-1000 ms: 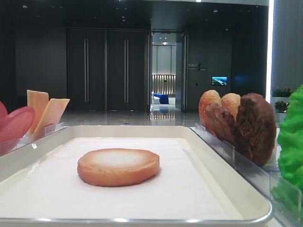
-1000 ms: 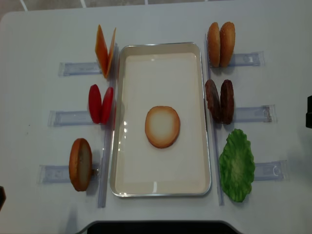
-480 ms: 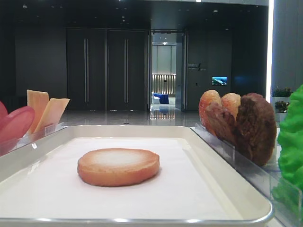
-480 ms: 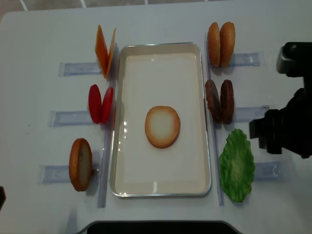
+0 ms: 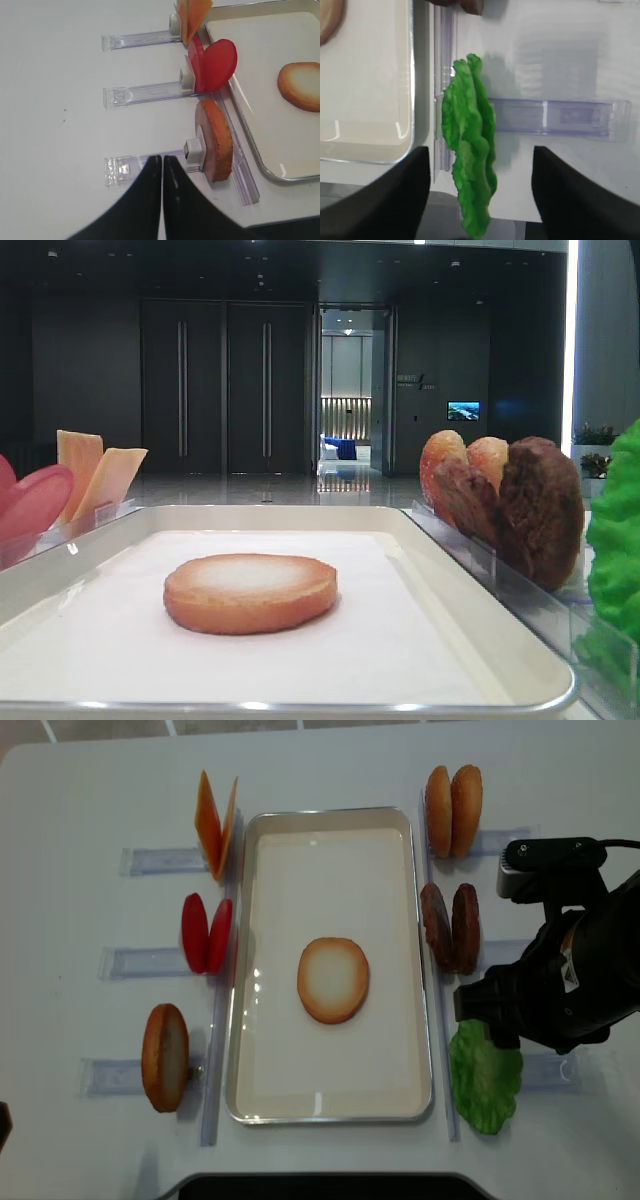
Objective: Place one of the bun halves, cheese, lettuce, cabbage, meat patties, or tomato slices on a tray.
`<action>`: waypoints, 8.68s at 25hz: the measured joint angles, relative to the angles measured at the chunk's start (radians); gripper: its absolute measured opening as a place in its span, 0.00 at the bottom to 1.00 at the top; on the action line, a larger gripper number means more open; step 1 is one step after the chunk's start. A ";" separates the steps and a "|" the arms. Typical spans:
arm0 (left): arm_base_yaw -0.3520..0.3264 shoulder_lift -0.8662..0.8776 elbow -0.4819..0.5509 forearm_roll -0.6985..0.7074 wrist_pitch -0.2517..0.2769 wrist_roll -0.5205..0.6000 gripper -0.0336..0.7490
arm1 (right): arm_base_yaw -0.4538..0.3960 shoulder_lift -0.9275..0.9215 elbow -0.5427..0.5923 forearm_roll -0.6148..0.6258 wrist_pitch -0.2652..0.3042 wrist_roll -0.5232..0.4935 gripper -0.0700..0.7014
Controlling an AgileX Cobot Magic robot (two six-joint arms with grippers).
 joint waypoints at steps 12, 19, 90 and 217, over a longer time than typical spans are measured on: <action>0.000 0.000 0.000 0.000 0.000 0.000 0.04 | 0.000 0.058 0.000 0.046 -0.023 -0.040 0.54; 0.000 0.000 0.000 0.000 0.000 0.000 0.04 | 0.000 0.061 0.019 0.046 -0.038 -0.043 0.34; 0.000 0.000 0.000 0.000 0.000 0.000 0.04 | -0.111 0.364 -0.307 0.977 -0.265 -0.995 0.11; 0.000 0.000 0.000 -0.001 0.000 0.009 0.04 | -0.739 -1.155 0.335 0.090 0.089 -0.686 0.63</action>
